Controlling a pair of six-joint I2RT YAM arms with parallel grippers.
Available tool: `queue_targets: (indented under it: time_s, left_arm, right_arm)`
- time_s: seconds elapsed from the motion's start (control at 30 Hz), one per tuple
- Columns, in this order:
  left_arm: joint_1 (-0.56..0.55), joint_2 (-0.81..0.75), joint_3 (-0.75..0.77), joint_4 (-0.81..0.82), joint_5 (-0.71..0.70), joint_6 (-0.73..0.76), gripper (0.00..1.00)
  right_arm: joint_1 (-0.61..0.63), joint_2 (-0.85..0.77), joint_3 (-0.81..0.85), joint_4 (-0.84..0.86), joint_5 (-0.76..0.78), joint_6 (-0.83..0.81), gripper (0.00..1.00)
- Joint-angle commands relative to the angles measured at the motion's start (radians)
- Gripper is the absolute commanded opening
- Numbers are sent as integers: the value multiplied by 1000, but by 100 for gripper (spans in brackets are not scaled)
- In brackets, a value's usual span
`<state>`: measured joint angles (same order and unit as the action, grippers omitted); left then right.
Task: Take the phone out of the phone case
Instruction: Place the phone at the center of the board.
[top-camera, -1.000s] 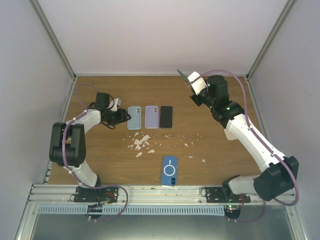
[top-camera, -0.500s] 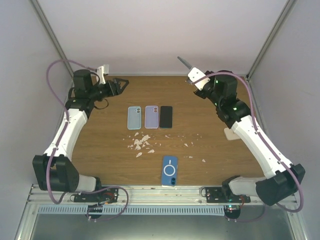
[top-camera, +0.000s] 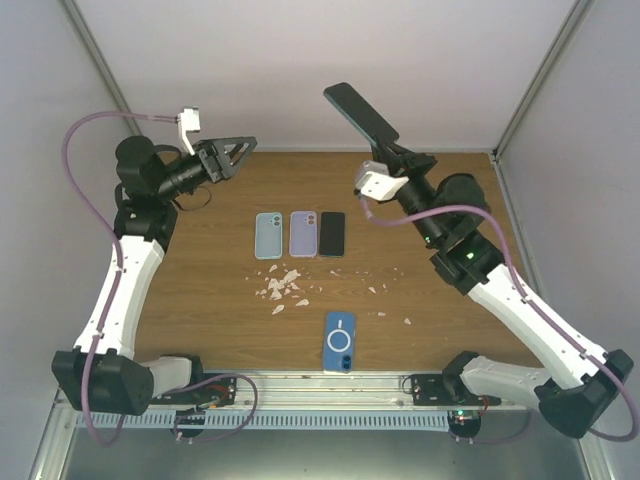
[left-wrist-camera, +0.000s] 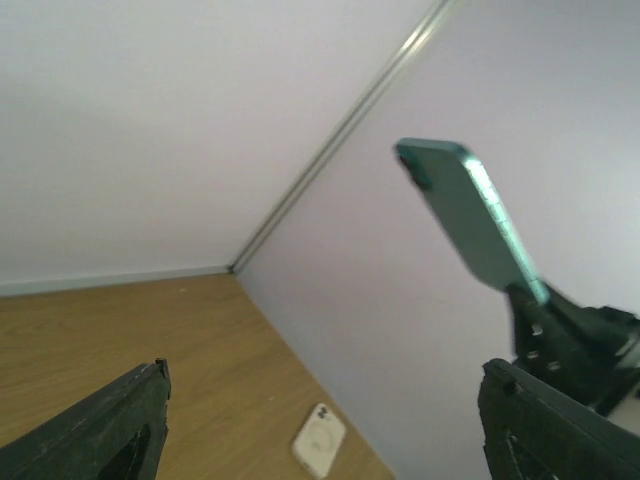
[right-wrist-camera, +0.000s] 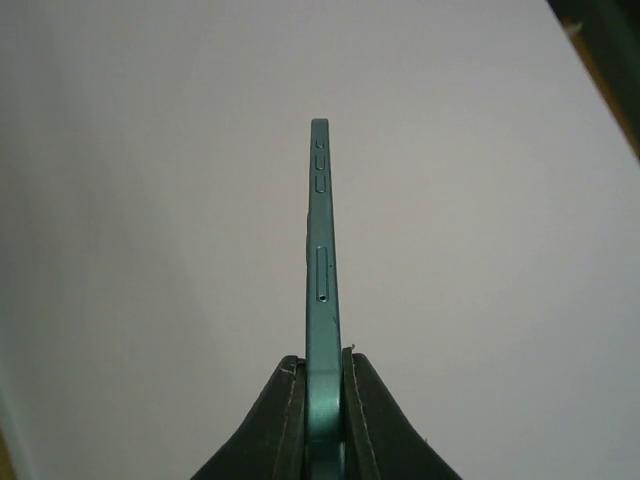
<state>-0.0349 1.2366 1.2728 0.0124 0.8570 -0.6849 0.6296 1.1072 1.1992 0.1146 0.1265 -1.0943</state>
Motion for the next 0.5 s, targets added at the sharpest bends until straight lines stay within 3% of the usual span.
queue_targets:
  time_s: [0.0, 0.27, 0.47]
  left_arm:
    - [-19, -67, -82, 207, 95, -157, 85]
    - [-26, -101, -205, 343, 117, -354, 86]
    - [-69, -76, -212, 366, 105, -394, 85]
  right_arm:
    - [89, -20, -72, 262, 92, -252, 0]
    - [202, -26, -215, 430, 142, -485, 0]
    - [245, -15, -275, 490, 143, -565, 1]
